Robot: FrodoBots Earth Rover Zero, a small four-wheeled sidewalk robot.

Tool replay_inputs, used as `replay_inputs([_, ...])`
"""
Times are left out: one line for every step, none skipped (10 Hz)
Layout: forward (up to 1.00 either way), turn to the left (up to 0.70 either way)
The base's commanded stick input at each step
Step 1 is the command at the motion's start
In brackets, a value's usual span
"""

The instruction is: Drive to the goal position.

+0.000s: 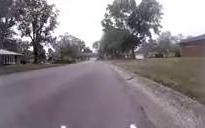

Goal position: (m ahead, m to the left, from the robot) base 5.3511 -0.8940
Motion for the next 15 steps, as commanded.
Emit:
replay_inputs([1.00,0.00])
replay_inputs([1.00,0.00])
replay_inputs([1.00,0.00])
replay_inputs([1.00,0.00])
replay_inputs([1.00,-0.01])
replay_inputs([1.00,-0.39])
replay_inputs([1.00,-0.28])
replay_inputs([1.00,-0.17])
replay_inputs([1.00,-0.03])
replay_inputs([1.00,0.00])
replay_inputs([1.00,0.00])
replay_inputs([1.00,0.00])
replay_inputs([1.00,0.00])
replay_inputs([1.00,0.00])
replay_inputs([1.00,0.00])
